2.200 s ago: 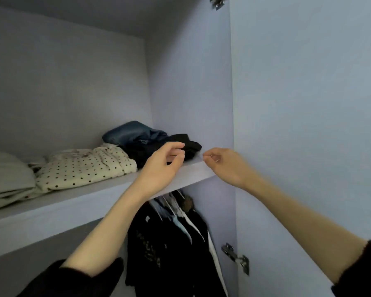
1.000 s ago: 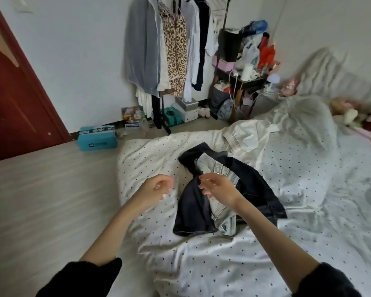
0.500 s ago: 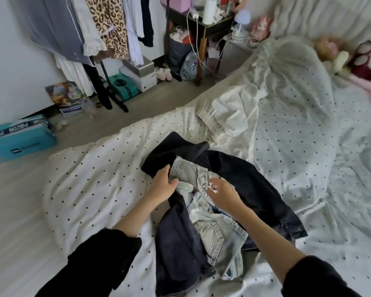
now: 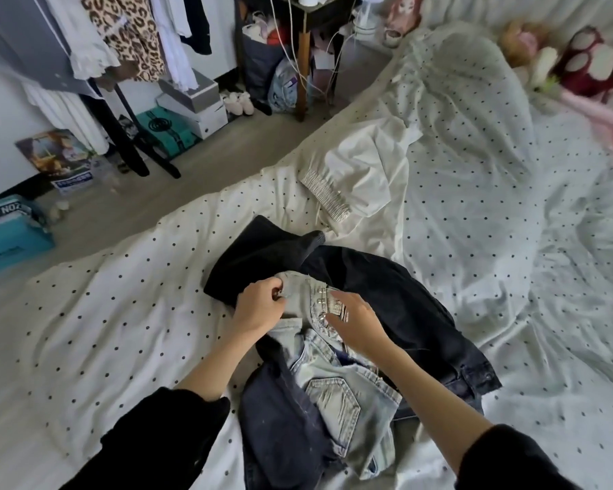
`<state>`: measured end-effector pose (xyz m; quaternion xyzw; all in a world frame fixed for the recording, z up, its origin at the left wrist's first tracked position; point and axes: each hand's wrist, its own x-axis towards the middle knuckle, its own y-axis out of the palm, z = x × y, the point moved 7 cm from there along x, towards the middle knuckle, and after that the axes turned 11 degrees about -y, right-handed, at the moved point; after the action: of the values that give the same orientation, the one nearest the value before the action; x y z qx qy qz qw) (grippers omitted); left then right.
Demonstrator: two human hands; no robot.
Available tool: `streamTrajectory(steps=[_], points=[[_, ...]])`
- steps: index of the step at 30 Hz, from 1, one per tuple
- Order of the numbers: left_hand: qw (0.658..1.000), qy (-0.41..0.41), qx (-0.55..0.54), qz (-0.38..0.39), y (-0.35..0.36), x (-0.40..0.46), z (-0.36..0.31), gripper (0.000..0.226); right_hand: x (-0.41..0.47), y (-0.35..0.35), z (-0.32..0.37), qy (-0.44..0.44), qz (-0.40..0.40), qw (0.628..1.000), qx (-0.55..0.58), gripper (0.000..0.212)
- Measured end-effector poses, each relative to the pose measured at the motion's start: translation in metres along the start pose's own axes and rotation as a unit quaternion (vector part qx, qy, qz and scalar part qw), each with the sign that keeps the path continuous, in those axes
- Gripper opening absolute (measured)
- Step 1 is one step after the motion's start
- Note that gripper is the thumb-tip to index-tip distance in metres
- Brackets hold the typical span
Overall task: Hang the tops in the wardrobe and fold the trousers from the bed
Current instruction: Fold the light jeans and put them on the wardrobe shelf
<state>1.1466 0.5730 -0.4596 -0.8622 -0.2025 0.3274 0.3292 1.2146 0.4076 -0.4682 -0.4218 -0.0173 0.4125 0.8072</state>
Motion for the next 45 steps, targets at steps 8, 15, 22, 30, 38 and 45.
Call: streamTrajectory(steps=[8,15,22,30,38,45], points=[[0.978,0.186,-0.074,0.051,-0.012,-0.056,-0.07,0.023,-0.028,-0.069,0.037,-0.092,-0.03,0.992,0.075,0.025],[0.983,0.121,-0.032,0.133,0.004,-0.108,-0.089,0.03,-0.098,-0.141,0.041,-0.118,-0.166,0.978,0.044,0.042],[0.99,0.134,0.01,0.052,-0.014,-0.156,-0.145,0.021,-0.176,-0.216,0.025,-0.114,-0.251,0.96,0.05,0.037],[0.965,0.199,-0.004,0.17,0.007,-0.245,-0.243,0.018,-0.295,-0.308,0.005,-0.106,-0.337,0.936,-0.003,0.044],[0.901,0.139,-0.119,0.393,0.074,-0.302,-0.292,0.014,-0.353,-0.365,-0.023,-0.054,-0.378,0.919,-0.101,0.02],[0.962,-0.031,-0.131,0.238,0.129,-0.242,-0.221,0.026,-0.299,-0.292,-0.108,0.054,-0.238,0.97,0.0,0.029]])
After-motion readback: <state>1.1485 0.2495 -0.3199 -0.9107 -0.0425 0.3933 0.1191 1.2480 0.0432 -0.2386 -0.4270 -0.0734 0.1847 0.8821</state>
